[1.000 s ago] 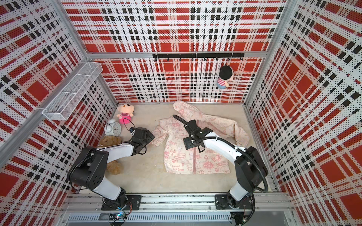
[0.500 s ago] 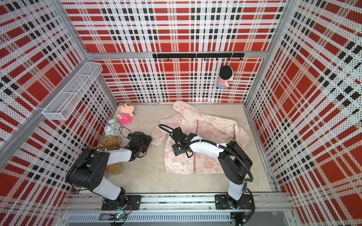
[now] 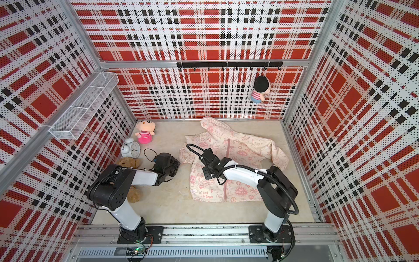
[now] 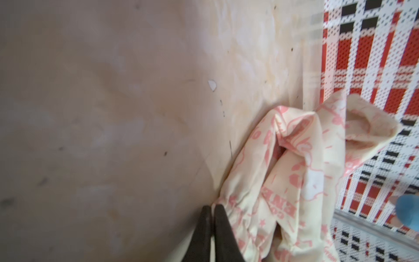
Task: Unzip the jacket
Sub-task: Flatten out the jacket at the center of the board.
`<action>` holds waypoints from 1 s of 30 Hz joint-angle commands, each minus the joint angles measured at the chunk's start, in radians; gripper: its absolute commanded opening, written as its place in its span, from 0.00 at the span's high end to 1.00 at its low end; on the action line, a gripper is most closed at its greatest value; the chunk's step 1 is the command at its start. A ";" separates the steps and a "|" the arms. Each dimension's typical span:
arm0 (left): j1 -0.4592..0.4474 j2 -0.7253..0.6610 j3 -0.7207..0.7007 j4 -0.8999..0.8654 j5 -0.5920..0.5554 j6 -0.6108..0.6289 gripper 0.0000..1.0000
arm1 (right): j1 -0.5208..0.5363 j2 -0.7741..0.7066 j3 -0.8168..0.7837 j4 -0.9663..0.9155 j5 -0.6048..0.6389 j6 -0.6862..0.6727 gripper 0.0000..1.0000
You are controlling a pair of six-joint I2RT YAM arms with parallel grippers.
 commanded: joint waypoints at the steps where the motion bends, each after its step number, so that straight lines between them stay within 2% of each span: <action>1: 0.021 -0.003 0.047 0.051 0.027 0.099 1.00 | 0.006 -0.060 -0.025 0.044 0.057 0.010 0.62; 3: 0.038 -0.041 0.069 0.049 0.019 0.174 1.00 | 0.006 -0.069 -0.033 0.035 0.080 0.002 0.65; 6: 0.079 -0.123 0.139 -0.042 -0.021 0.364 1.00 | 0.005 -0.082 -0.038 0.017 0.105 -0.007 0.66; 10: 0.079 -0.230 0.301 -0.302 -0.214 0.663 1.00 | 0.002 -0.106 -0.052 0.026 0.108 -0.013 0.66; 13: 0.089 -0.298 0.360 -0.365 -0.280 0.845 1.00 | -0.005 -0.114 -0.063 0.052 0.086 -0.014 0.66; 14: 0.089 -0.326 0.374 -0.379 -0.335 0.915 1.00 | -0.007 -0.114 -0.062 0.058 0.079 -0.014 0.67; 19: 0.078 -0.511 0.287 -0.191 -0.544 1.244 1.00 | -0.008 -0.116 -0.065 0.066 0.056 -0.023 0.68; 22: 0.079 -0.616 0.165 -0.027 -0.603 1.400 1.00 | -0.008 -0.137 -0.088 0.075 0.034 -0.023 0.64; 23: 0.081 -0.649 0.128 0.015 -0.605 1.440 0.84 | -0.008 -0.149 -0.104 0.086 0.024 -0.020 0.60; 24: 0.083 -0.673 0.102 0.037 -0.611 1.454 0.43 | -0.008 -0.159 -0.113 0.094 -0.003 -0.020 0.53; 25: 0.083 -0.684 0.087 0.041 -0.629 1.446 0.15 | -0.008 -0.162 -0.117 0.096 -0.020 -0.018 0.46; 26: 0.084 -0.693 0.076 0.040 -0.673 1.425 0.02 | -0.008 -0.166 -0.120 0.093 -0.032 -0.012 0.37; 28: 0.082 -0.705 0.066 0.004 -0.705 1.391 0.02 | -0.008 -0.168 -0.123 0.088 -0.056 -0.006 0.28; 30: 0.083 -0.719 0.053 -0.035 -0.706 1.350 0.02 | -0.008 -0.170 -0.125 0.078 -0.072 0.010 0.23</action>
